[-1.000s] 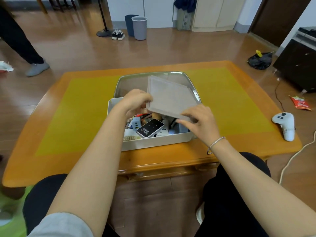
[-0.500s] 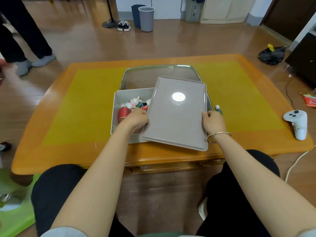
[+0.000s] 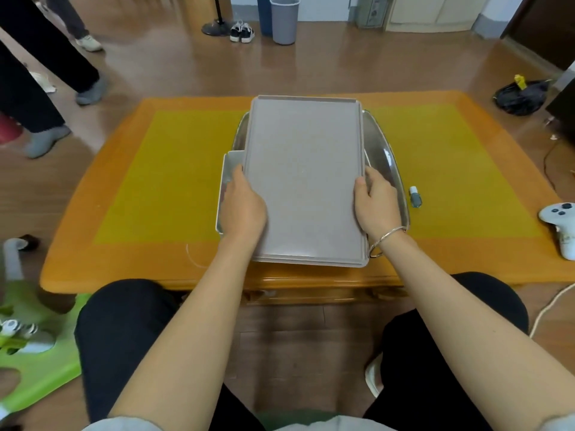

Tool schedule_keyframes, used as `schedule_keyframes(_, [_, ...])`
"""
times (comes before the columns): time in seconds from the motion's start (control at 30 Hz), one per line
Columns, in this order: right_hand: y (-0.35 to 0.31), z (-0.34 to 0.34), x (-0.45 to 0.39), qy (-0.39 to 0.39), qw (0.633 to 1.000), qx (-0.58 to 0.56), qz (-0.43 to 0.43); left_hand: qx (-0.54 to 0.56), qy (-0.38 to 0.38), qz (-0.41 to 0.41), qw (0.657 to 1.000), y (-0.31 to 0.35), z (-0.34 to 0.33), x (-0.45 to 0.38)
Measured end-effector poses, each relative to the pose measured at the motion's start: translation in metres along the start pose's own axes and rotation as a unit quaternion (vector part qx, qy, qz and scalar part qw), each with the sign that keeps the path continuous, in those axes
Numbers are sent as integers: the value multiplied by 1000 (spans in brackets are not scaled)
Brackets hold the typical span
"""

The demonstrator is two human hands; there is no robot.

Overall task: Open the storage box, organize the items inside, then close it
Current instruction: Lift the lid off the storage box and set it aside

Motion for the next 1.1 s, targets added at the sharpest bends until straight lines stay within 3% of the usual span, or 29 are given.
schedule_keyframes(0.23, [-28, -50, 7, -99, 994, 31, 21, 16, 6, 44, 999, -57, 32, -23])
schedule_keyframes(0.4, [-39, -78, 19, -105, 975, 163, 109, 4, 43, 82, 996, -97, 65, -48])
schedule_keyframes(0.67, [-29, -104, 19, -156, 935, 312, 60, -52, 91, 93, 990, -156, 115, -78])
schedule_keyframes(0.93, [-30, -128, 14, -250, 914, 319, 5, -93, 97, 113, 984, -195, 130, -92])
schedule_keyframes(1.1, [-27, -130, 15, -260, 905, 338, 3, -152, 61, 109, 980, -213, 120, -102])
Point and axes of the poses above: each hand's wrist, its own x-axis away from the middle knuckle, its own z-axis out of the back of the hand, y = z × x, the point moved 4 cm from there along -x, towards the middle knuckle, and after that the axes turned 2 degrees about y, right-handed, at the moved point
